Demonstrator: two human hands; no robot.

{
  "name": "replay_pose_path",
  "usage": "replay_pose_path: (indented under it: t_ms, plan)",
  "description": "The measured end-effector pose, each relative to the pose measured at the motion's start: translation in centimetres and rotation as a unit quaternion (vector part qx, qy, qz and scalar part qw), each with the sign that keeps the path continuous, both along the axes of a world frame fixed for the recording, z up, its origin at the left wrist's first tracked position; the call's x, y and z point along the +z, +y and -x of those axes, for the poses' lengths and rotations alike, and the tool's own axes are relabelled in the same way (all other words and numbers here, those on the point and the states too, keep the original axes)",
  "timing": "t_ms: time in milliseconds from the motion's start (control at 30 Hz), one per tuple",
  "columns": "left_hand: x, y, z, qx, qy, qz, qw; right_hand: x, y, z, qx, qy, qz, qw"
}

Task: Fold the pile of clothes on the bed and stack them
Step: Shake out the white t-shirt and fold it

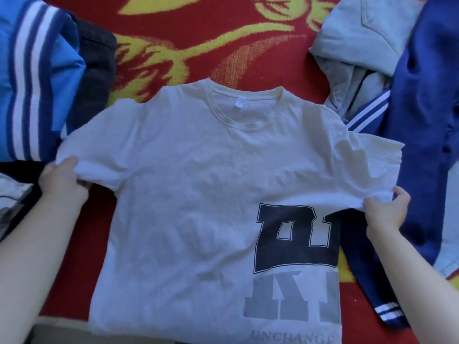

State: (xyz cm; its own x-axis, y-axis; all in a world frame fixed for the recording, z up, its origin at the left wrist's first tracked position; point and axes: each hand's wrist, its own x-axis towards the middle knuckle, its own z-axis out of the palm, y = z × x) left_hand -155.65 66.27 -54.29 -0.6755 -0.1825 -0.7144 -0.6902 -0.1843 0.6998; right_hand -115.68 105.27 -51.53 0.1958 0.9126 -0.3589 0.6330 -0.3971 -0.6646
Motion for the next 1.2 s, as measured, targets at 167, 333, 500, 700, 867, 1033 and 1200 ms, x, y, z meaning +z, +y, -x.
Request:
replay_pose_path:
  t_ms: [167, 333, 500, 700, 867, 1033, 1200]
  plan:
    - [0.6, -0.2, -1.8, -0.008, 0.099, 0.123, 0.987, 0.8, 0.1, 0.3, -0.025, 0.051, -0.019, 0.998]
    - [5.1, 7.8, -10.1, -0.383, 0.506, 0.384, 0.670, 2.2, -1.2, 0.9, 0.079, 0.006, -0.160, 0.984]
    - [1.0, 9.4, -15.0, -0.663, 0.498, 0.386, 0.405, 1.1, -4.0, 2.1, 0.542, -0.126, -0.469, 0.686]
    - [0.6, 8.0, -15.1, -0.689, 0.424, 0.427, 0.404, -2.2, -7.5, 2.1, 0.736, -0.121, -0.384, 0.543]
    - [0.9, 6.9, -13.6, -0.693, 0.355, 0.466, 0.421, -3.3, -7.3, 1.2, 0.627, -0.203, -0.427, 0.619]
    - [1.5, 7.8, -13.0, -0.669, 0.258, 0.475, 0.510, -1.3, -5.5, 1.2, 0.467, -0.231, -0.157, 0.839]
    - [2.2, 11.0, -14.0, -0.658, 0.327, 0.422, 0.531, -1.3, -5.5, 0.9, 0.518, -0.188, -0.184, 0.814]
